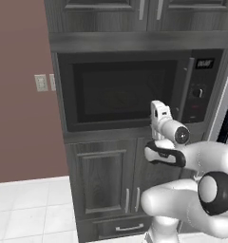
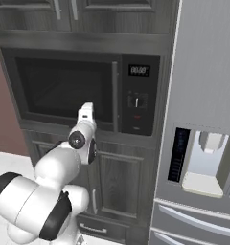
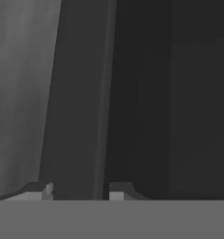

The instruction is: Remove the tangerine from the bowl and place it on the small plate. Then place the bowl with only the fish in the microwave, close the door, and press the start button to microwave the fish.

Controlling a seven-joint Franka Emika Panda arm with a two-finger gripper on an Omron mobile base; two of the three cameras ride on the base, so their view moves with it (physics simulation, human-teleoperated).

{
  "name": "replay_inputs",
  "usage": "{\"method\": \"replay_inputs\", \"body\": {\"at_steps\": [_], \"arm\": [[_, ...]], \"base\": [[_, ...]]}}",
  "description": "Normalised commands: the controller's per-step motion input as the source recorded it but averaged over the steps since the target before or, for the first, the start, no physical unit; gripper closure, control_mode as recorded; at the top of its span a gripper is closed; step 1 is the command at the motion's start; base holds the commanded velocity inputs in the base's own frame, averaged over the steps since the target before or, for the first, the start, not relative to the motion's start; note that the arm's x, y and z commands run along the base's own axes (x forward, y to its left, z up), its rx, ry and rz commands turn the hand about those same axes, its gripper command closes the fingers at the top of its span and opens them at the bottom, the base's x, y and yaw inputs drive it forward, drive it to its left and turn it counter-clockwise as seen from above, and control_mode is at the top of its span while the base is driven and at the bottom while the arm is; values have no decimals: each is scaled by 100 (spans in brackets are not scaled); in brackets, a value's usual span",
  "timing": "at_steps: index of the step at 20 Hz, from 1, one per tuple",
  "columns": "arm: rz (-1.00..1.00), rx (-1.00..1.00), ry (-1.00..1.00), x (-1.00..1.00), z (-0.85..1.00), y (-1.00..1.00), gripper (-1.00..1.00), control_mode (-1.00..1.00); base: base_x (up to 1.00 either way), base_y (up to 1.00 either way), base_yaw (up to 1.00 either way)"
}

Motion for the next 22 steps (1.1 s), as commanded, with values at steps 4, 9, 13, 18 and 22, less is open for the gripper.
{"method": "replay_inputs", "body": {"at_steps": [4, 9, 13, 18, 22], "arm": [[0, 1, 0, -25, 22, -20, -100, -100], [0, 2, -2, -100, 50, -51, -100, -100], [0, 3, 0, -99, 71, -55, -100, -100], [0, 3, 0, -94, 63, -64, -100, -100], [0, 10, 0, -100, 31, -79, -100, -100]], "base": [[0, 0, 0], [0, 0, 0], [0, 0, 0], [0, 0, 0], [0, 0, 0]]}}
